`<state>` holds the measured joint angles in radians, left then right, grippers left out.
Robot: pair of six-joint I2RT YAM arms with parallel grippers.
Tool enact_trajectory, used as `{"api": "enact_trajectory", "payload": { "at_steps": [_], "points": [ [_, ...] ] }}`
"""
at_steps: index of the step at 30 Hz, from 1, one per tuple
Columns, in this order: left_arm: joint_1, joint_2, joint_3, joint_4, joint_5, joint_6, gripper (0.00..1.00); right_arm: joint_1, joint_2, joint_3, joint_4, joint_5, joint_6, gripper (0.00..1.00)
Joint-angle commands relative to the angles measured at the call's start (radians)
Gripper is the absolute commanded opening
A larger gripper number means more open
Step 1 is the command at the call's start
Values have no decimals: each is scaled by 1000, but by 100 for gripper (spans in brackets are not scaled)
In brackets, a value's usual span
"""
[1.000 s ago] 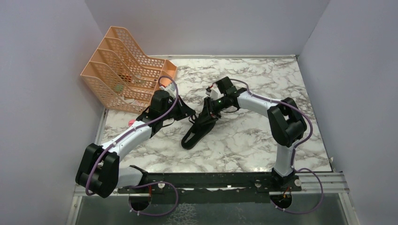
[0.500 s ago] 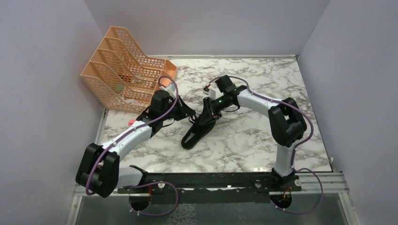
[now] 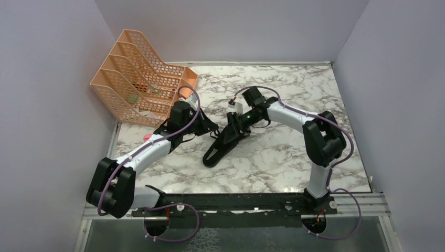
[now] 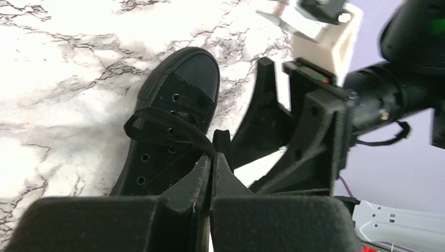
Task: Tie the shoes
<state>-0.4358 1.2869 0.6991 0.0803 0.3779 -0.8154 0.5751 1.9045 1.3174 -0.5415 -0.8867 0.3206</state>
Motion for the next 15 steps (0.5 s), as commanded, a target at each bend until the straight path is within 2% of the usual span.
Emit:
{"api": "enact_trajectory", "payload": {
  "at_steps": [1, 5, 9, 12, 15],
  "points": [
    [8, 29, 29, 10, 6, -1, 0, 13, -115, 4, -83, 198, -59, 62],
    [8, 52, 29, 33, 8, -2, 0, 61, -244, -44, -56, 285, -73, 66],
    [8, 88, 43, 55, 33, -1, 0, 170, -351, -101, 48, 372, -224, 67],
    [8, 103, 48, 62, 41, 2, 0, 199, -382, -124, 140, 304, -486, 67],
    [8, 104, 45, 65, 45, 4, 0, 216, -369, -136, 156, 254, -790, 67]
  ]
}}
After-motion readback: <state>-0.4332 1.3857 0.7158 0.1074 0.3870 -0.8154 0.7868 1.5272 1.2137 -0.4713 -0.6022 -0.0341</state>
